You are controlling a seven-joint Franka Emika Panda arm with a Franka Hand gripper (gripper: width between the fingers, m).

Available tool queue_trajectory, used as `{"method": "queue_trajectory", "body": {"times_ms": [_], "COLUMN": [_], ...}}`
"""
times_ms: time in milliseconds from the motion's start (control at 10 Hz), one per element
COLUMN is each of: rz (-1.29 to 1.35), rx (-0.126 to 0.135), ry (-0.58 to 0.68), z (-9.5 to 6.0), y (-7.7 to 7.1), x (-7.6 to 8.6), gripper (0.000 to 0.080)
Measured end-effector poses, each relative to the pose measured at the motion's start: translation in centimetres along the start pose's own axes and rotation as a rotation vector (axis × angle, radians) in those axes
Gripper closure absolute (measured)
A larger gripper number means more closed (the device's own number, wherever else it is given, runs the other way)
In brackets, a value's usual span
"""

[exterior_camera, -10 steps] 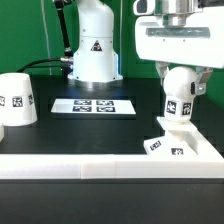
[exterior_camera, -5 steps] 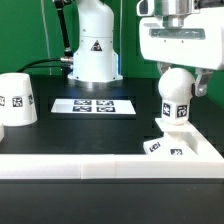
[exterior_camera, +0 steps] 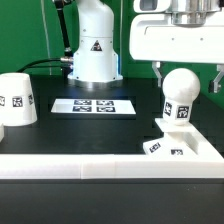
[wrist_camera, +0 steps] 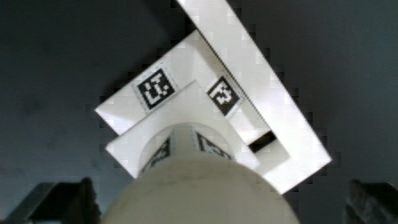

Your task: Assemble lamp

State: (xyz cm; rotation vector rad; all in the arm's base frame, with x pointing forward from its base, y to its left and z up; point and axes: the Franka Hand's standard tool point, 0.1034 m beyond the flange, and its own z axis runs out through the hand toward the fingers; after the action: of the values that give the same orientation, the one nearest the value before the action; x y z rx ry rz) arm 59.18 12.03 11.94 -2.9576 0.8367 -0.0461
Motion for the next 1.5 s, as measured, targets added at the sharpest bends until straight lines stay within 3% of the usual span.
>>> {"method": "queue_trajectory", "body": {"times_ms": [300,700,1400,1500], "rz": [-0.224,-0.664,-1.142,-1.313], "rx": [0.000,-0.038,-0.048,-0.063], "ry": [0.000,0.021,0.000,0.005], "z": [0.0,0.0,0.4,0.2], "y": [0.0,-0.2,0.3,0.2], "x": [0.0,0.1,0.7,1.2], "gripper": [0.0101,0.0101,0.0101,0.0101]}}
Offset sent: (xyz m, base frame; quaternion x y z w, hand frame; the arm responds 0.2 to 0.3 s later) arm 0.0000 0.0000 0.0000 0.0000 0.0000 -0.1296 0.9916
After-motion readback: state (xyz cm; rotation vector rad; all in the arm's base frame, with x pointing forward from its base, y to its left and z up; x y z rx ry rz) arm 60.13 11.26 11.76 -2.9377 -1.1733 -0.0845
